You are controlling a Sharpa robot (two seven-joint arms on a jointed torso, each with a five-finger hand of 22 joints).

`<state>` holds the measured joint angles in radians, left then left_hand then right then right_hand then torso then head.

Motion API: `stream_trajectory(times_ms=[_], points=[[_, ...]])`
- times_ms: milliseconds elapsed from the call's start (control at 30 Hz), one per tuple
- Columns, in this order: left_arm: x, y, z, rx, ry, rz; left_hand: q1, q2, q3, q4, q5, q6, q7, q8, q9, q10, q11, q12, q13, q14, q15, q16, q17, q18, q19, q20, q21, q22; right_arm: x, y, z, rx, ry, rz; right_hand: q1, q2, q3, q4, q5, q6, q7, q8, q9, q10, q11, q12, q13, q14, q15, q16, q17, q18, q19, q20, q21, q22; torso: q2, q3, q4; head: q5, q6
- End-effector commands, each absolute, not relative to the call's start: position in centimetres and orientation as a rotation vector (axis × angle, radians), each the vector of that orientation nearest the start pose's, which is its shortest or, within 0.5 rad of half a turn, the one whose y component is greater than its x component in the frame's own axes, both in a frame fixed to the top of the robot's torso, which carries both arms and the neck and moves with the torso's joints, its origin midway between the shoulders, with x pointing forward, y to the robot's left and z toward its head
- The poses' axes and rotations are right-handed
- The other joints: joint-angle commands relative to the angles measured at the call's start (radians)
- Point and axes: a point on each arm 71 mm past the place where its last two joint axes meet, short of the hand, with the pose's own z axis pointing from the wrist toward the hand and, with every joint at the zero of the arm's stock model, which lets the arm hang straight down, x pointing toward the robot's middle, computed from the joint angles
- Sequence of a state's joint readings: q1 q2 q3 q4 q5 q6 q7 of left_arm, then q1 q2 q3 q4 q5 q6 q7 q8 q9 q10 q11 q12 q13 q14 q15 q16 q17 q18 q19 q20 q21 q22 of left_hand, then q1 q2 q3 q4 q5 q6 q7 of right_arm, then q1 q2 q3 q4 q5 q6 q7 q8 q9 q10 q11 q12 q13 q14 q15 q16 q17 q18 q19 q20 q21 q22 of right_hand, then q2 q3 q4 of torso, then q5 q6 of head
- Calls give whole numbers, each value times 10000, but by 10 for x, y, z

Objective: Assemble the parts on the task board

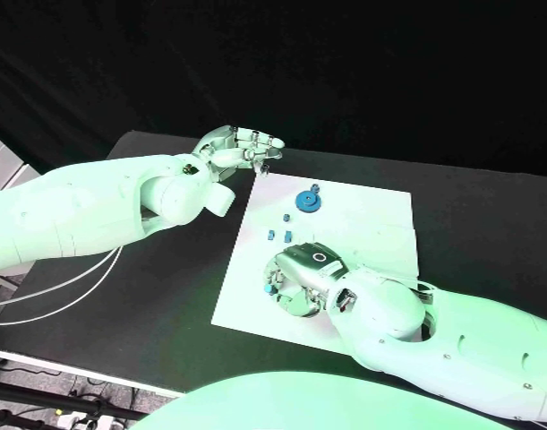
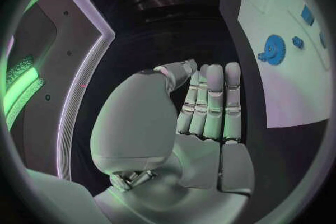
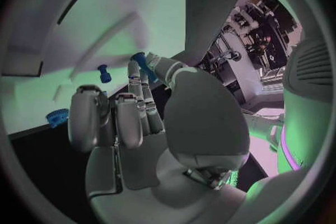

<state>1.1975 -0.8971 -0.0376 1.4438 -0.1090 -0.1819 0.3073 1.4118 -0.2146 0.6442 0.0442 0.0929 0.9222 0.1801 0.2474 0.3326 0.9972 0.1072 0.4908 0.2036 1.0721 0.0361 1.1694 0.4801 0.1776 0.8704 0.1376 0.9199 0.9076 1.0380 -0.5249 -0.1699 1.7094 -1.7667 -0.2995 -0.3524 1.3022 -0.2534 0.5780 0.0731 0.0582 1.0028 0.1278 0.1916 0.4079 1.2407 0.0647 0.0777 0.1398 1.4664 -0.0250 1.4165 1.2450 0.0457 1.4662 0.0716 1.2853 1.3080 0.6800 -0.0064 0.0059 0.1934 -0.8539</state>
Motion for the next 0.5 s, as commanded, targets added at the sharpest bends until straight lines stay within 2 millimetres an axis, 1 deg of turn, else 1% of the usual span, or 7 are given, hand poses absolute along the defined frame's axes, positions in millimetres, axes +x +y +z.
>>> stream_trajectory(times_ms=[33,200,233,300,400,433,500], points=[[499,252,-186,-10509,15370,-14894,-65,71,-19,39,33,-68,0,-26,-10,-79,24,61,17,4,31,-53,-10,64,56,21,-40,-13,352,-10,-257,-5108,17202,8497,-35,-162,-128,18,0,-198,-7,-131,-35,-189,11,-37,22,406,103,-40,-38,65,377,108,-124,1789,1,14,-6,1,24],[499,252,-186,-10517,15384,-14889,-66,73,-18,40,33,-70,-1,-26,-10,-82,24,64,17,4,31,-53,-10,64,57,22,-43,-15,350,-13,-254,-4909,16997,8659,-85,-324,-453,37,-3,-552,-76,-362,-102,-496,32,14,77,366,124,-105,-170,93,340,129,-298,1741,0,15,-5,3,30],[498,253,-186,-10518,15388,-14889,-66,73,-18,40,33,-70,-1,-26,-10,-82,24,64,17,4,31,-53,-10,64,57,22,-43,-15,350,-14,-253,-4859,16938,8709,-55,-311,-708,27,-4,-676,-176,-447,-122,-660,48,80,118,342,146,-144,-244,112,316,139,-416,1708,1,13,-4,-4,45],[498,253,-186,-10521,15395,-14888,-66,73,-18,40,33,-70,-1,-26,-10,-82,24,64,17,4,31,-53,-10,64,57,22,-43,-15,349,-16,-251,-4716,16772,8840,-12,-282,-1102,51,0,-786,-209,-531,-141,-900,78,172,169,308,160,-190,-332,133,282,164,-575,1664,-4,10,-4,-20,62],[498,253,-186,-10526,15397,-14882,-66,73,-18,40,33,-70,-1,-26,-10,-82,24,64,17,4,31,-53,-10,64,57,22,-43,-15,348,-20,-246,-4468,16479,9044,209,-117,-2151,213,-23,-961,-282,-676,-189,-1316,127,470,297,268,178,-238,-442,166,248,196,-801,1598,-4,6,-10,-52,99],[498,253,-186,-10528,15398,-14880,-66,73,-18,40,33,-70,-1,-26,-10,-82,24,64,17,4,31,-53,-10,64,57,22,-43,-15,348,-23,-244,-4360,16363,9122,438,66,-2705,362,0,-996,-322,-729,-214,-1509,126,697,382,256,197,-247,-479,175,247,201,-865,1581,-4,6,-10,-52,99],[498,254,-186,-10533,15398,-14870,-66,73,-18,40,33,-70,-1,-26,-10,-82,24,64,17,4,31,-53,-10,64,57,22,-43,-15,348,-28,-239,-4147,16153,9250,675,184,-3400,617,6,-1024,-350,-784,-244,-1759,131,969,477,248,210,-253,-510,182,249,213,-933,1565,-5,6,-14,-77,132]])
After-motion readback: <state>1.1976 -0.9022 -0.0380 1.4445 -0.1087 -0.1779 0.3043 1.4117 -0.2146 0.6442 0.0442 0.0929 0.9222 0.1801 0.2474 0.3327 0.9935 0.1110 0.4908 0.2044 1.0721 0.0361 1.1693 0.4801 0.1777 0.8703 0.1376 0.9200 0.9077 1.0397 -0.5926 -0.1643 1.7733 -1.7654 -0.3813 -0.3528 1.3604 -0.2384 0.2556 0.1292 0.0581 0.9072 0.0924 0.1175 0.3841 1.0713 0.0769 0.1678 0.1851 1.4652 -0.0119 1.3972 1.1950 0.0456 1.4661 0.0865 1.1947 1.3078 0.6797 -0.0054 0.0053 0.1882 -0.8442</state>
